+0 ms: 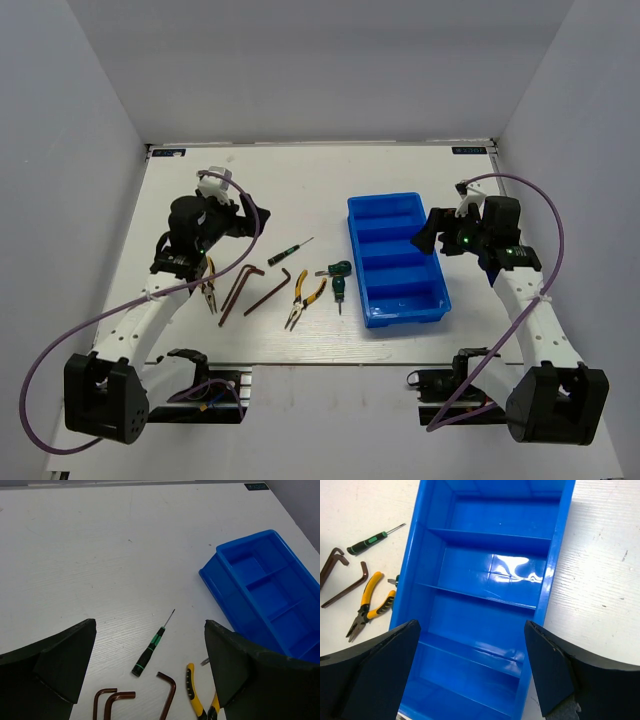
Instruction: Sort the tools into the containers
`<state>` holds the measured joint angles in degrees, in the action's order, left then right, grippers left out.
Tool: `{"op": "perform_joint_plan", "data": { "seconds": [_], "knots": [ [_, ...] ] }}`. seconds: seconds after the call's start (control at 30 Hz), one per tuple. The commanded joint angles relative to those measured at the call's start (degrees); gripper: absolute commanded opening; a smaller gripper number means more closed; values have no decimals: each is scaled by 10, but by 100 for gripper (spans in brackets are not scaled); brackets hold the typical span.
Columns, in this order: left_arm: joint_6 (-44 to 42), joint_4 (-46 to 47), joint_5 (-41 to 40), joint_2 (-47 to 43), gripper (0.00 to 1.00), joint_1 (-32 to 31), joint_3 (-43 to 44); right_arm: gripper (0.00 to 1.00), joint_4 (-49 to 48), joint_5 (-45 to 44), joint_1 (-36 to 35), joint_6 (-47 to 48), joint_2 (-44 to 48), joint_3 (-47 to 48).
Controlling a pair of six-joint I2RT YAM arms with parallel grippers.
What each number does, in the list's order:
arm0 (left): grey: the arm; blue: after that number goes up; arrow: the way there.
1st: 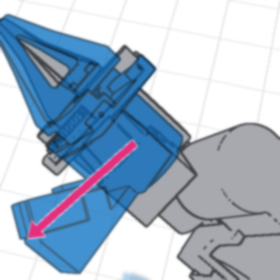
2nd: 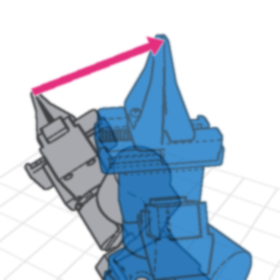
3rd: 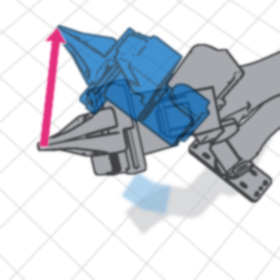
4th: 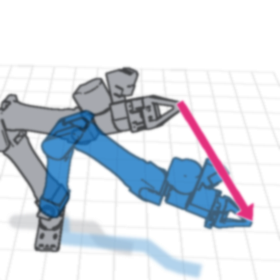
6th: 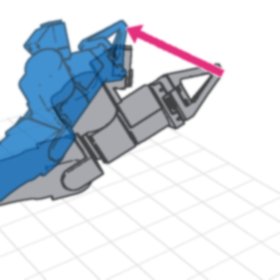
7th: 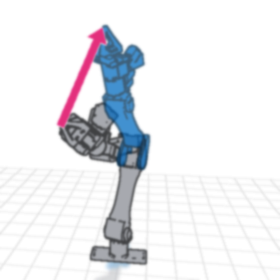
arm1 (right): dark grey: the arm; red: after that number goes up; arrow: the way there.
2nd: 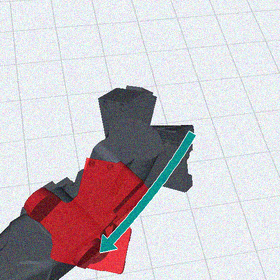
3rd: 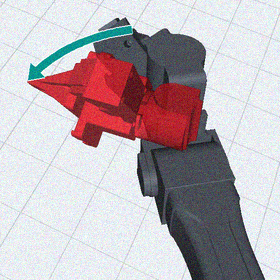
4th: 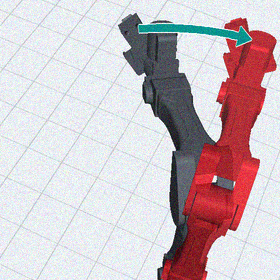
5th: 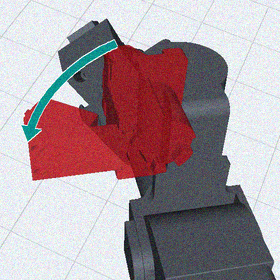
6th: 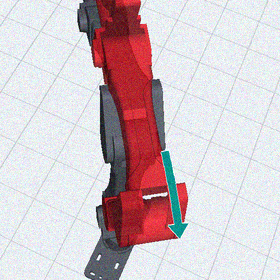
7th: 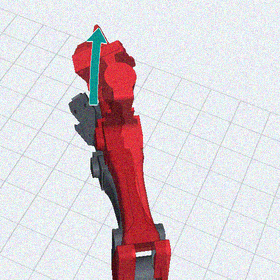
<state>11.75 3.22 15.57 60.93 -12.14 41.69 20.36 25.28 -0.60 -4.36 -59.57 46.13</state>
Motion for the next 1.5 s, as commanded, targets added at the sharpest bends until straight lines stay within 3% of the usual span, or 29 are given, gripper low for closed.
{"op": "perform_joint_plan", "data": {
  "seconds": [0.0,0.23,0.27,0.3,0.33,0.37,0.4,0.47,0.5,0.53,0.57,0.6,0.67,0.77,0.83,0.87,0.97,1.3,1.47],
  "knots": [
    [4,-4,13,1,99,1,22,90,-24,21,-1,-10,15,-1],
    [4,-9,24,13,99,1,27,90,-20,36,0,18,9,-3],
    [4,-17,24,19,95,1,34,90,-13,46,-1,26,11,-4],
    [4,-17,29,31,86,1,34,64,-5,64,0,57,11,-11],
    [4,-34,29,40,64,1,46,23,-8,85,-1,79,13,-16],
    [-1,-51,29,53,14,1,55,0,-12,88,-1,81,12,-27],
    [-1,-73,15,70,0,-4,69,0,-3,88,0,85,10,-26],
    [-1,-150,-7,129,0,-4,114,0,21,101,1,103,3,-11],
    [4,-167,-28,146,0,-9,132,9,23,103,0,105,2,-9],
    [4,-182,-40,162,2,-10,141,67,31,108,0,108,1,4],
    [4,-211,-50,195,16,-17,151,73,36,107,0,116,2,6],
    [-3,-221,-50,213,38,-25,169,73,45,108,-2,115,2,8],
    [-34,-259,-36,279,41,-36,224,48,43,100,-1,115,1,9],
    [-136,-337,5,355,41,-51,290,31,45,112,0,118,-5,10],
    [-181,-356,18,399,43,-57,306,35,48,121,-1,124,-5,9],
    [-193,-363,37,405,45,-57,313,53,50,123,-1,125,-3,10],
    [-214,-357,18,411,54,-70,308,63,54,133,0,127,2,13],
    [-236,-358,-2,430,61,-106,295,64,64,150,-4,120,-7,25],
    [-229,-372,-94,460,61,-140,295,64,67,152,-5,122,-10,26]
  ]
}}
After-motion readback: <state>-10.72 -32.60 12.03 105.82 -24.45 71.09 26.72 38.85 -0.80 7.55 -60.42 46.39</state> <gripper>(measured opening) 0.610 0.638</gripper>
